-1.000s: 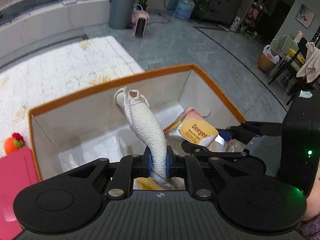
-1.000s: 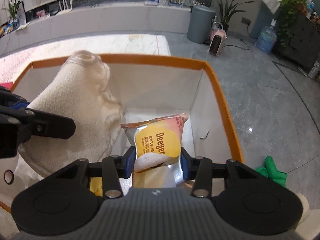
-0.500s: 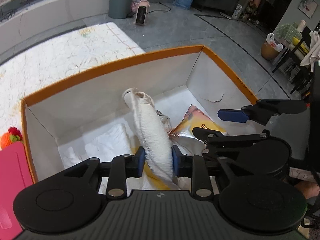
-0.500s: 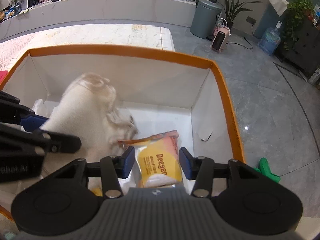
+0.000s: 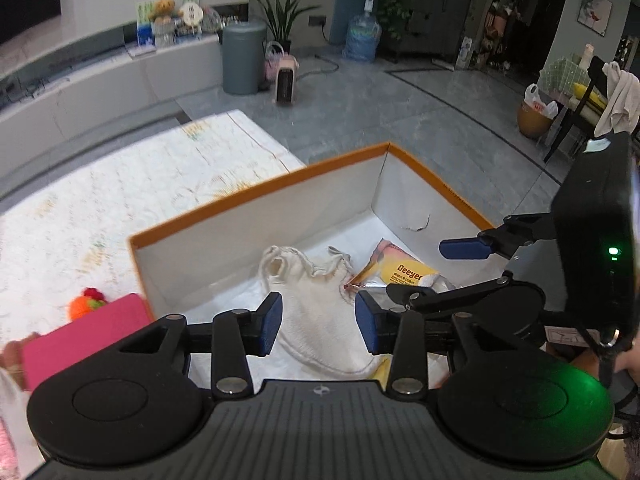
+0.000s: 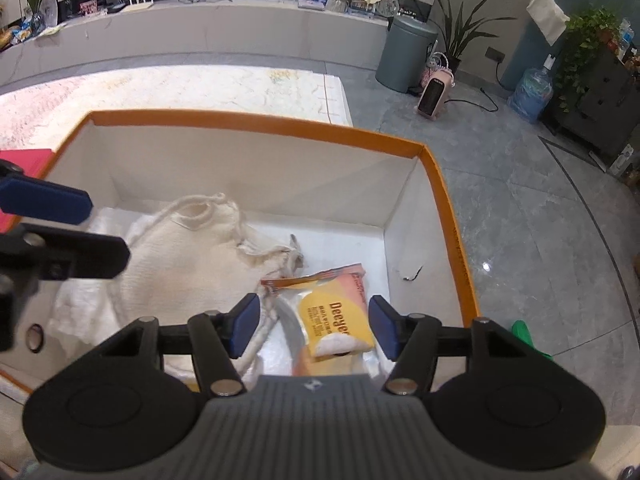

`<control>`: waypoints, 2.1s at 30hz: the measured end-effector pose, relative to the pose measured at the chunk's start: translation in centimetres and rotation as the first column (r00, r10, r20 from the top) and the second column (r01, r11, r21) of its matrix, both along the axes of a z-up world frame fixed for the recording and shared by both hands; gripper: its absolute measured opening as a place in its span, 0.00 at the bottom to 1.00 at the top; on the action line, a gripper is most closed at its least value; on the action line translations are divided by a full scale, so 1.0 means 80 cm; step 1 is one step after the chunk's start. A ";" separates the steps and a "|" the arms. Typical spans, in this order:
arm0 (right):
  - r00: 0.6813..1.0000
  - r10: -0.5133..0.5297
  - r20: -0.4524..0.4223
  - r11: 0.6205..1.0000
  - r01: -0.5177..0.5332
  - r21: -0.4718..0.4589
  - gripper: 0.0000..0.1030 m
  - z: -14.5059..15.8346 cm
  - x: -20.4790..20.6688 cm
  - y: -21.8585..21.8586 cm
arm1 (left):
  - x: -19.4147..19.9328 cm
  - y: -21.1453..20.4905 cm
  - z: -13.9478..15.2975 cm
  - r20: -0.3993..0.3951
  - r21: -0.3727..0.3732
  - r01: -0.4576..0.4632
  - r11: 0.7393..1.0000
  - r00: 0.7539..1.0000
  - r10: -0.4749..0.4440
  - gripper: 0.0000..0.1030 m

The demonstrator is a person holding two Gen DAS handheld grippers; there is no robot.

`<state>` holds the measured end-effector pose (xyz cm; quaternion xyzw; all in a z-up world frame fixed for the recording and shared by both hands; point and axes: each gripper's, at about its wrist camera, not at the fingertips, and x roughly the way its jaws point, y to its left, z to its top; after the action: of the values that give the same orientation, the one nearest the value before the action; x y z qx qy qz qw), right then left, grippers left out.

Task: Organize soft objects
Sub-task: 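Open both tools to drop the bag and packet into the box, then move both tools back over the items on the bed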

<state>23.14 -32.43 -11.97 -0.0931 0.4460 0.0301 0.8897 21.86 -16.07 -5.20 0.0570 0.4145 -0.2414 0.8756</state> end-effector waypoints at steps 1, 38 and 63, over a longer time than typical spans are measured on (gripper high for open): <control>1.000 0.002 0.005 1.000 -0.002 0.003 0.61 0.003 -0.004 0.003 | -0.006 0.004 0.005 0.014 0.000 -0.002 1.000 1.000 0.002 0.46; 0.939 0.193 0.285 0.924 -0.271 0.271 0.61 0.051 -0.181 0.264 | -0.190 0.263 -0.006 0.287 -0.010 -0.421 0.907 0.868 0.406 0.46; 0.897 0.362 0.253 0.904 -0.404 0.140 0.19 0.029 -0.106 0.365 | -0.122 0.301 -0.063 0.226 0.096 -0.272 0.957 0.943 0.245 0.53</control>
<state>14.70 -3.24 -9.61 -0.0975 0.3123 0.2367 0.9148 12.09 8.02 -10.24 0.0823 0.3369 -0.0901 0.9336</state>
